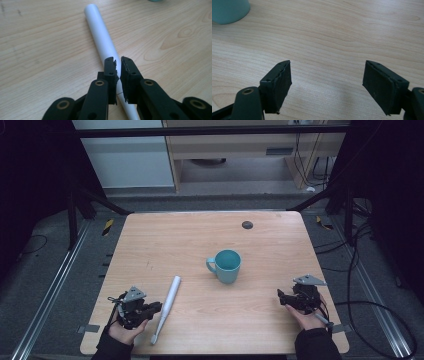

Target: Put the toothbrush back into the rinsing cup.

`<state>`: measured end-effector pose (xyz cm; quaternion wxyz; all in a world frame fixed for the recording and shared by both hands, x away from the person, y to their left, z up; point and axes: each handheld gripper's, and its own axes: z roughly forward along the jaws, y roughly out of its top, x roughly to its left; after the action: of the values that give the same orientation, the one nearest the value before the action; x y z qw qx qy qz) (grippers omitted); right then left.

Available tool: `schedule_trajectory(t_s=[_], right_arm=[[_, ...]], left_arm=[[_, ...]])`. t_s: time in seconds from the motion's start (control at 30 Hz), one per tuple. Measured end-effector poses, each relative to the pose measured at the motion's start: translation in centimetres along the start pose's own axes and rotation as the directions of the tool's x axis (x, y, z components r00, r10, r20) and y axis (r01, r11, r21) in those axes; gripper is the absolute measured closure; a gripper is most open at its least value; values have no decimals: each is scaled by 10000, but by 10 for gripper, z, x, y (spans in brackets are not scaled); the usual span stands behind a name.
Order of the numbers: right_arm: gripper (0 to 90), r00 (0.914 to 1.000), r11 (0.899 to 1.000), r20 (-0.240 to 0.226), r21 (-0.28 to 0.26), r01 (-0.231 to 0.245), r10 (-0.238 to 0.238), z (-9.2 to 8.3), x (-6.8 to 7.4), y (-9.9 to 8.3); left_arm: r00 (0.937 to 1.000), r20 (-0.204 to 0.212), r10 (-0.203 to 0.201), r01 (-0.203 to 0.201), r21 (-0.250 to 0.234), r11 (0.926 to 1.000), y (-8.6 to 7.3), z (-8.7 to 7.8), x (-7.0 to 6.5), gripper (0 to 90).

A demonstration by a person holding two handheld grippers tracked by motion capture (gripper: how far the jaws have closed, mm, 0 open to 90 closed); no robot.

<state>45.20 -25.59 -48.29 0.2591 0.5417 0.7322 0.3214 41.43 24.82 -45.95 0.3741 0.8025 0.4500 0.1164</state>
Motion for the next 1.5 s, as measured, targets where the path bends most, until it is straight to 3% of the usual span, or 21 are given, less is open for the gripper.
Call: schedule_trajectory(t_s=[0.23,0.73,1.1,1.5], right_arm=[[230,10000,10000,-10,43,-90,90,0,0,0],[228,10000,10000,-4,28,-72,72,0,-1,0],[226,9999,9999,-10,69,-117,117,1,-1,-1],[227,10000,9999,27,106,-81,80,1,-1,-1]], left_arm=[[9979,506,397,-421,459,9981,-1,8,-13,881],[9950,621,785,-868,1448,9856,-5,19,-16,896],[9957,381,846,-898,1656,9821,-6,20,-13,895],[9988,-212,433,-394,1611,9862,-7,17,2,895]])
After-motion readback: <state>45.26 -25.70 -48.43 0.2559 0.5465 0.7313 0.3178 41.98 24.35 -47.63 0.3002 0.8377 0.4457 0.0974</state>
